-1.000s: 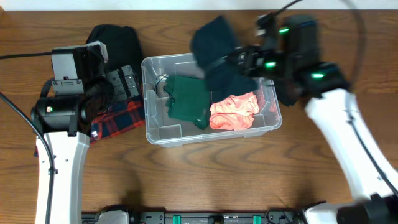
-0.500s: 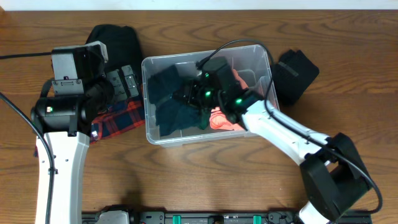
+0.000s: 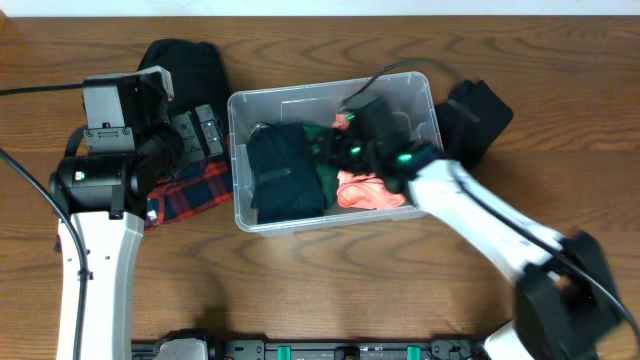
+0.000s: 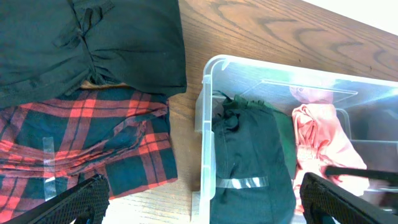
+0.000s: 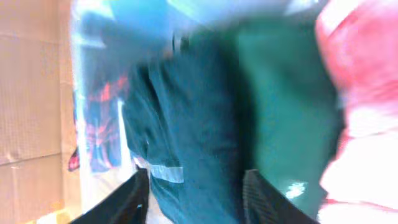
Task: Pack container
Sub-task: 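Carry the navy cloth into the bin's left side and release, then move the right gripper back and grasp the black cloth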
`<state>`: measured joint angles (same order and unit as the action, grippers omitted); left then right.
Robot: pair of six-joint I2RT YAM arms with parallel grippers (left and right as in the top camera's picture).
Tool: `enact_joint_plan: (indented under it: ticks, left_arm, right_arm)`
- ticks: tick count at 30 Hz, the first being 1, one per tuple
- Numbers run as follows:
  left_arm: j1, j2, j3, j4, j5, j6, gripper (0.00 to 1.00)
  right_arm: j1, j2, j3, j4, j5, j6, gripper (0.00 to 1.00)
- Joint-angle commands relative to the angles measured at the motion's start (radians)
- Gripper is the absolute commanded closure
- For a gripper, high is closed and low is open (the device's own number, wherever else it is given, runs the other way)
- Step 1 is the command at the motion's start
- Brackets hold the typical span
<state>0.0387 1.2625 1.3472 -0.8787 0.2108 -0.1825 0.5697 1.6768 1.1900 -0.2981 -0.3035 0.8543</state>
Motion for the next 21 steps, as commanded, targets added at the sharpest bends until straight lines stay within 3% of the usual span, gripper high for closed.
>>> enact_joint_plan:
  ticks: [1, 5, 8, 15, 21]
  left_arm:
    - [0.004, 0.005, 0.018, 0.000, 0.006, 0.010, 0.02]
    - [0.004, 0.005, 0.018, 0.000, 0.006, 0.010, 0.02]
    - [0.004, 0.005, 0.018, 0.000, 0.006, 0.010, 0.02]
    - [0.004, 0.005, 0.018, 0.000, 0.006, 0.010, 0.02]
    - [0.004, 0.005, 0.018, 0.000, 0.006, 0.010, 0.02]
  right_arm:
    - [-0.108, -0.176, 0.006, -0.039, 0.068, -0.146, 0.50]
    - [-0.293, -0.300, 0.006, -0.140, 0.064, -0.232, 0.42]
    - [-0.483, -0.337, 0.006, -0.230, 0.037, -0.319, 0.29]
    - [-0.882, -0.219, 0.005, -0.364, -0.021, -0.497, 0.04]
    - [-1.003, 0.022, 0.005, -0.290, -0.137, -0.531, 0.10]
